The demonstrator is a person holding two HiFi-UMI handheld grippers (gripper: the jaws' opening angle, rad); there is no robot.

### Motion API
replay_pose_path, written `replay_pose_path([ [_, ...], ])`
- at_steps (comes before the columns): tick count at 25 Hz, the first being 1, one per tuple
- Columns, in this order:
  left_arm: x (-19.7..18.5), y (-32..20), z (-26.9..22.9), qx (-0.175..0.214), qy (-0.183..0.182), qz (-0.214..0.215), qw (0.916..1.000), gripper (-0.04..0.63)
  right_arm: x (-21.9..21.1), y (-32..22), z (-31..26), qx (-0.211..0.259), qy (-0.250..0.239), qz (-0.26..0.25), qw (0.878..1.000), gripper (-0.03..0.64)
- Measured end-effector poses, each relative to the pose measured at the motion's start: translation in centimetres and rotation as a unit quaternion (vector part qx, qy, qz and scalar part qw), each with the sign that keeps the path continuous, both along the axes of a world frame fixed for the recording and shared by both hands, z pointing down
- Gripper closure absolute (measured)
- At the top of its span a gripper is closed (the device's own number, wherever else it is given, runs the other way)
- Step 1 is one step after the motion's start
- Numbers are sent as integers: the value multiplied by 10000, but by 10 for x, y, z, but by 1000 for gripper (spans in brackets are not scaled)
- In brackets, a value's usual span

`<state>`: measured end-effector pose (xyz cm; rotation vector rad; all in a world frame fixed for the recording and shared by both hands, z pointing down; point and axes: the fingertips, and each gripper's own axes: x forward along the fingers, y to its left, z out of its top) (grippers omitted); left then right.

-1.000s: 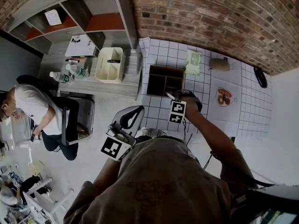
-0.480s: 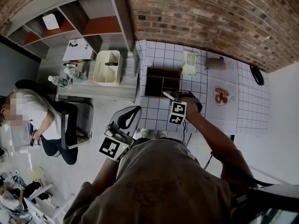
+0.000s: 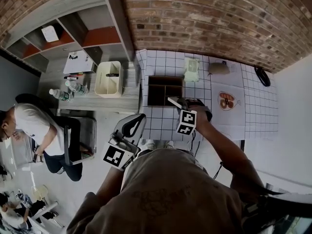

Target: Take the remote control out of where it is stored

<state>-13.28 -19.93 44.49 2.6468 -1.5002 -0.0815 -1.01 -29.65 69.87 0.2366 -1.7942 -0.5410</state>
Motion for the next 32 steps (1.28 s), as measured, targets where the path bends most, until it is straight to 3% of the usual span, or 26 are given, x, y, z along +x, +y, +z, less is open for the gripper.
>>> replay_pose_path([
  [6, 7, -3, -4, 63, -43, 149, 9999, 591, 3, 0, -50, 183, -720, 398, 9964, 532],
  [13, 18, -12, -7, 139, -94, 359, 9992, 591, 11, 1, -124, 455, -1966, 847, 9758, 532],
  [18, 19, -25, -21, 285, -92, 311, 9991, 591, 24, -1, -183, 707, -2919, 1182, 9465, 532],
  [24, 17, -39, -40, 518, -206, 339, 9979, 591, 35, -2, -257, 977, -4132, 1273, 8964, 532],
  [31, 23, -49, -68, 783, -223, 432, 9957, 591, 42, 9, -316, 1398, -4602, 836, 8727, 532],
  [32, 24, -50, -70, 805, -214, 439, 9956, 591, 44, 11, -323, 1436, -4734, 835, 8650, 532],
])
